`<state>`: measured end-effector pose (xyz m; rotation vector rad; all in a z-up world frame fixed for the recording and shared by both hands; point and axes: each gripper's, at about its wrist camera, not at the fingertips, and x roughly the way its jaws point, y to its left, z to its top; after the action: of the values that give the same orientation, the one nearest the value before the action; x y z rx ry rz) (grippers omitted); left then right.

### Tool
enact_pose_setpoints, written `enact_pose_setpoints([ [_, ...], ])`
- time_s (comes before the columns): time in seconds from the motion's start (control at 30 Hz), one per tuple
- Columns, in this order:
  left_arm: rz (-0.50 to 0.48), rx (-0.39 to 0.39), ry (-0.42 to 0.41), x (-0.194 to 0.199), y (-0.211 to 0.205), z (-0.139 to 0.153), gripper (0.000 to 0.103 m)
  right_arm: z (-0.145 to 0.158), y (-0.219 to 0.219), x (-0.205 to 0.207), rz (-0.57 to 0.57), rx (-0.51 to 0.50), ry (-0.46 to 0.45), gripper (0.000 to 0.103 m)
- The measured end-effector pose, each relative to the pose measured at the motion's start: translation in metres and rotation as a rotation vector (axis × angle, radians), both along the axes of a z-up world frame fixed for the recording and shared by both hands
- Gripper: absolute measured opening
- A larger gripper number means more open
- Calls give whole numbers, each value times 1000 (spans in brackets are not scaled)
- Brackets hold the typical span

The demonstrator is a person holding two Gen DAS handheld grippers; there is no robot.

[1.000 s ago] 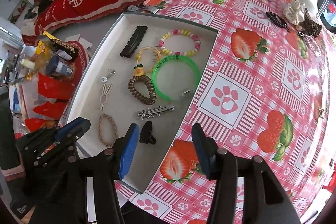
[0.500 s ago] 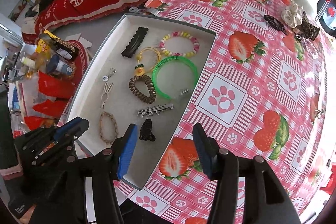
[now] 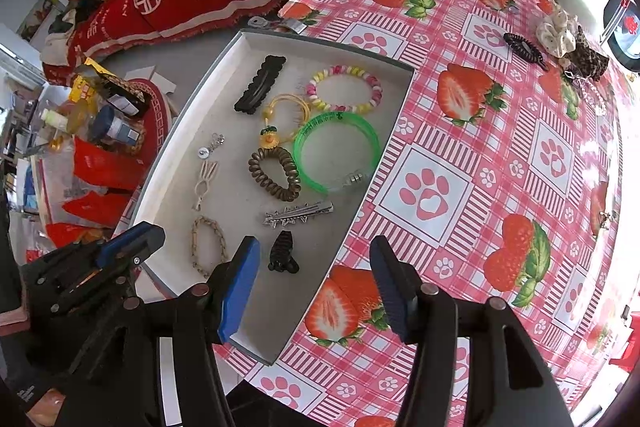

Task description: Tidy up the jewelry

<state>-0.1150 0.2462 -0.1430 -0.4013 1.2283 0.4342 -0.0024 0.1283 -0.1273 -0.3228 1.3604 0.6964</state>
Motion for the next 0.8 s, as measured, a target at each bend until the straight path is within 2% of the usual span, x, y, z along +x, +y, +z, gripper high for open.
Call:
enact_pose_setpoints([
  [0.3, -2, 8, 11, 2, -1, 0, 13, -1, 0, 0, 2, 0, 1, 68],
  [0.8, -5, 12, 10, 4, -2, 2, 13, 0, 2, 0, 4, 1, 1, 68],
])
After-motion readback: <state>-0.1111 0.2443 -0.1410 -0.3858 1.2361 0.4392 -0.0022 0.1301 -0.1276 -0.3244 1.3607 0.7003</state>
